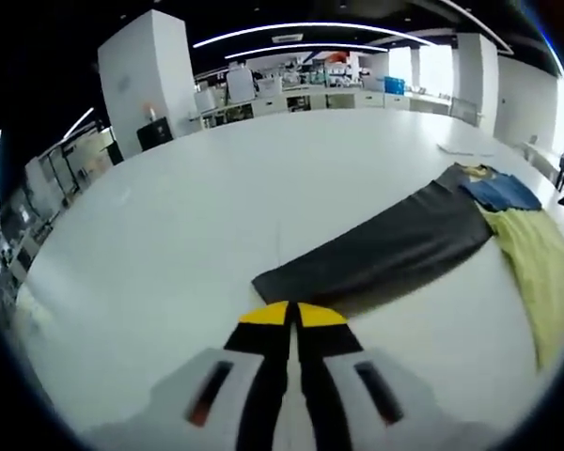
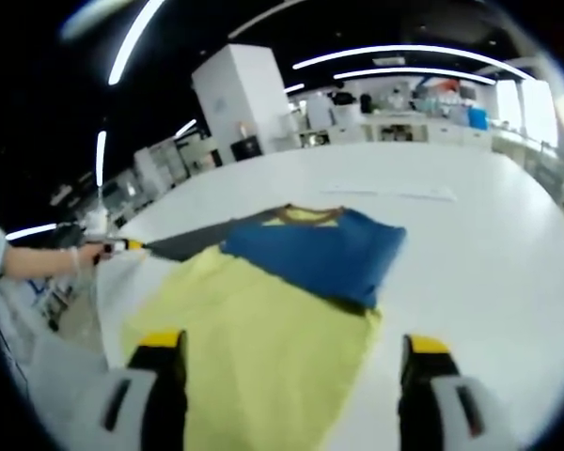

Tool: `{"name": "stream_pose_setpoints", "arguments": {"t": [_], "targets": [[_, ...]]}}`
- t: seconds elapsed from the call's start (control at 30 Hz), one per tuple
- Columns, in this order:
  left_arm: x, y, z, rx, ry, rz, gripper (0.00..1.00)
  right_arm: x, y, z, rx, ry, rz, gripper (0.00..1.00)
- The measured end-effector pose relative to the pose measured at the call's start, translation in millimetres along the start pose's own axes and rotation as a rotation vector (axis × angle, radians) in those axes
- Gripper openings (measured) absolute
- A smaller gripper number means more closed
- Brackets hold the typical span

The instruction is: Fold the garment on the visible template until the final outline fits inside the template.

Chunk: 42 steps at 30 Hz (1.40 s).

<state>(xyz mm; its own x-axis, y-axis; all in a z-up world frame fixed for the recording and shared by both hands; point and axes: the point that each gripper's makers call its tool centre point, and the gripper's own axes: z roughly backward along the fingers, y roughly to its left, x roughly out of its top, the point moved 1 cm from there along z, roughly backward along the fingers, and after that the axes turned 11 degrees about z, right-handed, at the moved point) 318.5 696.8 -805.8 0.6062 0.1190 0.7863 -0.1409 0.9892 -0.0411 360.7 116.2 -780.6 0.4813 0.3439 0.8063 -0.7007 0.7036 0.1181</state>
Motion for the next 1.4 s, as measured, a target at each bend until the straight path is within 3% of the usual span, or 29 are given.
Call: {"name": "stream_pose_setpoints", "arguments": {"t": [0.17, 0.67, 0.87, 1.03, 1.13, 1.23, 1.4], "targets": [[-18.0, 2.9, -4.9, 0.000, 0.030, 0.012, 0.00, -0.6, 1.4, -0.9, 0.005, 0.000, -0.002, 0.95], [-26.5, 4.5, 3.2, -0.016, 0.078, 0.025, 0.00, -4.8, 0.9, 1.0, 0.002, 0.003, -0.013, 0.94], [-22.6, 4.4, 7.4, -0.023, 0.050, 0.048, 0.19, -5.1, 2.7, 0.6, 0.008, -0.003, -0.022, 0.94], [-16.5, 1.1, 11.0, -0.049, 0.036, 0.121, 0.33, -6.8, 4.3, -0.3, 0.016, -0.001, -0.018, 0.94], [-16.1, -4.8, 8.9, -0.072, 0.040, 0.147, 0.36, -8.1, 4.3, -0.8, 0.018, 0.000, -0.021, 0.94], [-14.4, -10.9, 7.4, -0.094, 0.053, 0.225, 0.42, -7.9, 4.2, -0.1, 0.017, 0.000, -0.020, 0.94], [-17.0, -14.3, 4.2, -0.113, 0.086, 0.237, 0.47, -8.8, 3.5, 2.0, 0.012, 0.000, -0.022, 0.93]]}}
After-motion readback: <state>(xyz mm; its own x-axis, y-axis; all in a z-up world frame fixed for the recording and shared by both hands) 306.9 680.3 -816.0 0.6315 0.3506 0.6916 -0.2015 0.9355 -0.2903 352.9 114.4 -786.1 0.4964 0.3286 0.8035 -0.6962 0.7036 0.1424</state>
